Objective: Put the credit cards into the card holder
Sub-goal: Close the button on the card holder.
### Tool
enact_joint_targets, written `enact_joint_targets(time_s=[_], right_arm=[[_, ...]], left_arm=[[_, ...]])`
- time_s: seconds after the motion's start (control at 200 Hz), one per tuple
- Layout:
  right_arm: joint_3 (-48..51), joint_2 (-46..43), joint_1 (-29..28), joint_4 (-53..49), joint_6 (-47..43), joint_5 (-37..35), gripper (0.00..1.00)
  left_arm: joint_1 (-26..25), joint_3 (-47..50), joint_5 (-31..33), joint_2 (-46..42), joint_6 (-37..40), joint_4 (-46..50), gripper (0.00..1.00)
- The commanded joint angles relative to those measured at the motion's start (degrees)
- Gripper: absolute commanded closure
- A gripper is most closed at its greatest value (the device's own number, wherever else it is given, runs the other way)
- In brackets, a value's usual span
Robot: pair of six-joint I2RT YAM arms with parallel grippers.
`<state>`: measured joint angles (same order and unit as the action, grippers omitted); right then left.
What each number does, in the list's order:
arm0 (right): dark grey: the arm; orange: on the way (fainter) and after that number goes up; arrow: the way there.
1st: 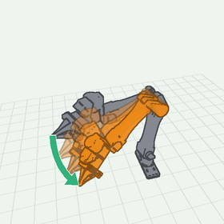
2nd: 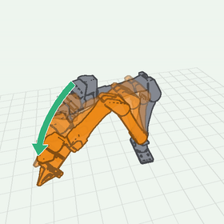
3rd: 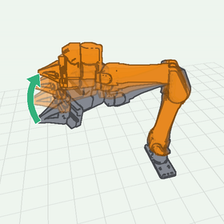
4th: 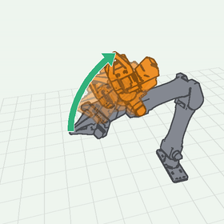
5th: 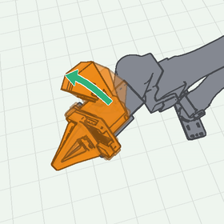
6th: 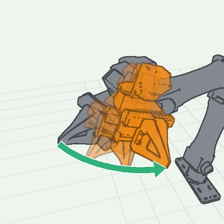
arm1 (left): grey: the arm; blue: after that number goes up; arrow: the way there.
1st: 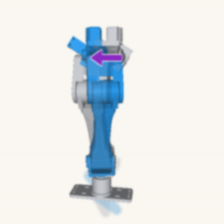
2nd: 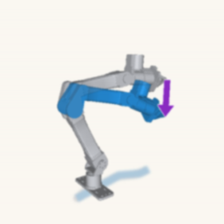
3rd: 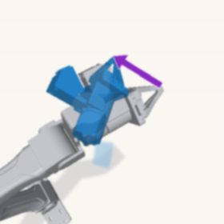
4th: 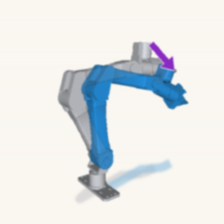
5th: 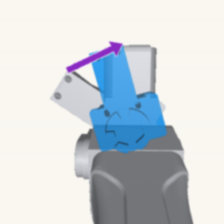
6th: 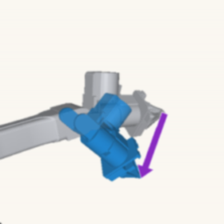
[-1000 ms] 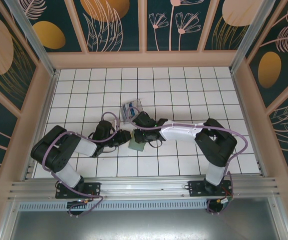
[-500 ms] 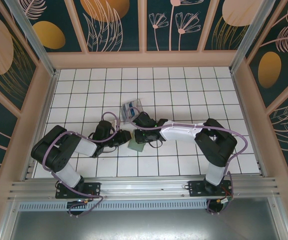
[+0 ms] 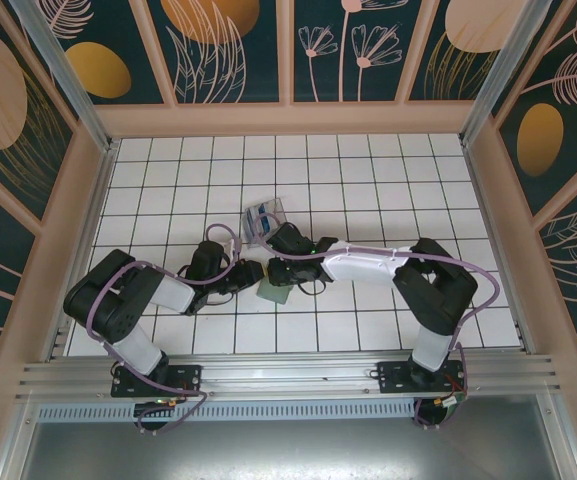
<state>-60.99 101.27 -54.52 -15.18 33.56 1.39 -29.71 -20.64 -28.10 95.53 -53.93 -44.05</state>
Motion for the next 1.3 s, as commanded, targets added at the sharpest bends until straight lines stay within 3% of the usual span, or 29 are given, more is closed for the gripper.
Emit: enact_joint_targets(time_s=[0.0,0.135,0.47,0.651,0.981,1.296], right_arm=[[-0.2,-2.6,-0.2,0.1,0.4,-0.3,0.72],[0.7,-3.6,-0.2,0.6,0.8,-0.7,0.78],[1.4,-6.4,0.3,-2.5,2.9,-2.0,0.74],[3.3,-6.5,0.6,-2.3,5.0,-1.0,0.79],[3.2,-4.7,0.9,-2.0,5.3,1.1,0.60],[0.7,-1.0,0.5,-2.1,4.1,1.2,0.66]], left_arm=[[-2.3,1.5,-2.6,3.8,-0.9,9.6,0.77],[-2.4,1.4,-2.5,3.8,-0.9,9.7,0.77],[-2.4,1.8,-2.4,3.7,-0.9,9.5,0.77],[-2.4,1.7,-2.4,3.8,-1.0,9.5,0.78],[-2.3,1.5,-2.5,4.4,-1.0,9.5,0.78],[-2.4,1.6,-2.4,4.5,-1.0,9.2,0.78]])
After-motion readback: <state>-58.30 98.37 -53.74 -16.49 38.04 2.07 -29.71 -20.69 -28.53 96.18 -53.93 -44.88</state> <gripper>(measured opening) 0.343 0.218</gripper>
